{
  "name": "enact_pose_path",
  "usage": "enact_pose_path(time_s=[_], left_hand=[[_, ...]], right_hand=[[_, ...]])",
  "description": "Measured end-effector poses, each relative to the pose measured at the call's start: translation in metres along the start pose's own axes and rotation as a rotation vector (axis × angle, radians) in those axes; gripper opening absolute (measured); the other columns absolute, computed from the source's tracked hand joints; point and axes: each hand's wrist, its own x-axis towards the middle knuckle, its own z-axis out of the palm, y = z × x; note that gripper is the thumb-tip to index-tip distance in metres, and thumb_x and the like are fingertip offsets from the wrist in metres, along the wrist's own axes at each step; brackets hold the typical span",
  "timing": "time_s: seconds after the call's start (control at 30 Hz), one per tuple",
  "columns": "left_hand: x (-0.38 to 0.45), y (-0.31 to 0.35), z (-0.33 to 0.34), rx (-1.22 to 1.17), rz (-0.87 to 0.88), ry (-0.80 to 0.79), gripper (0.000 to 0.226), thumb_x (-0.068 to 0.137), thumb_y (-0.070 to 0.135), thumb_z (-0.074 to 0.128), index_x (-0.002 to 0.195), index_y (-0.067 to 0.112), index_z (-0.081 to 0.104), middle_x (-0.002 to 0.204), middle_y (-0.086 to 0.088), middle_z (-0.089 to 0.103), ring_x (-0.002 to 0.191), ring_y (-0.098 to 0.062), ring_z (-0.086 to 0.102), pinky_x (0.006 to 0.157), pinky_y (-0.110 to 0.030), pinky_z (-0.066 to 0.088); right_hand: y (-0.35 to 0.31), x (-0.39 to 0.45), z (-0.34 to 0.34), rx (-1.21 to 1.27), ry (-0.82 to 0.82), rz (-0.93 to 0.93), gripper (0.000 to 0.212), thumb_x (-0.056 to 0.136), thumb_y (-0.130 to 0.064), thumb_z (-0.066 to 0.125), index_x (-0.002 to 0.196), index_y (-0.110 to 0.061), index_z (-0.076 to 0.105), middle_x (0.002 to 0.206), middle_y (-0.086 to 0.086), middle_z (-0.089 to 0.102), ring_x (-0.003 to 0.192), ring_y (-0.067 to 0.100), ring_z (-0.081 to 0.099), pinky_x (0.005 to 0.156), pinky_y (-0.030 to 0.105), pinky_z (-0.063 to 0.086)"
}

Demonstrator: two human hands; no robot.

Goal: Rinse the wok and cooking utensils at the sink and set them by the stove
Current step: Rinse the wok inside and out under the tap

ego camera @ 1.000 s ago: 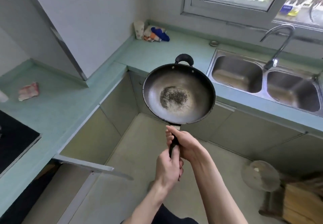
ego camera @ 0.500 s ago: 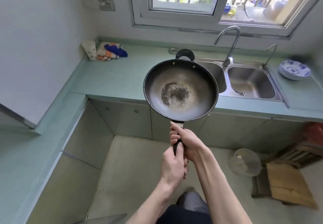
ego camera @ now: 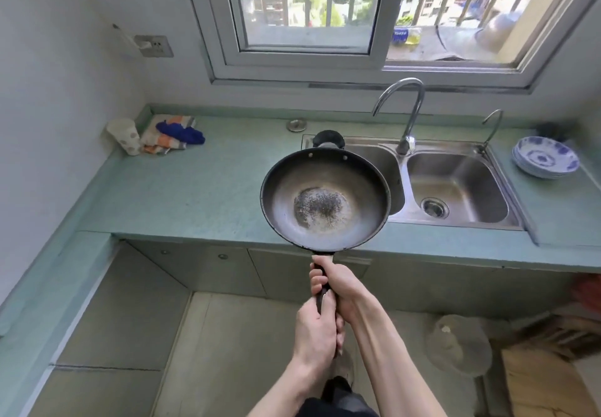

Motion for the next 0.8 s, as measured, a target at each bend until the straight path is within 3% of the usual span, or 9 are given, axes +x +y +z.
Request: enact_pose_path(time_s=[0.37,0.8], left_hand=[[0.091,0.021,0.082,0.017,-0.078,0.076,0.042,0.110,0.031,0.045,0.073,0.009,0.043,0.051,-0.005,0.040,0.037,-0.019,0.037,0.038,-0.023,0.028],[0.184,0.039,0.085,0.044,-0.072,0.054,0.040,0.110,0.031,0.044,0.075,0.011,0.041,0.053,-0.004,0.040,0.038,-0.019,0.037,0.039,-0.026,0.029]], right_hand=[[-0.093,0.062,-0.044,-0.012,-0.037,0.092,0.024,0.105,-0.013,0.052,0.081,-0.011,0.050,0.059,-0.005,0.037,0.038,0.004,0.034,0.038,0.017,0.036],[-0.146,0.131,-0.036,-0.043,-0.008,0.047,0.031,0.101,-0.025,0.069,0.080,-0.019,0.048,0.068,-0.006,0.026,0.042,0.002,0.031,0.038,0.016,0.036]])
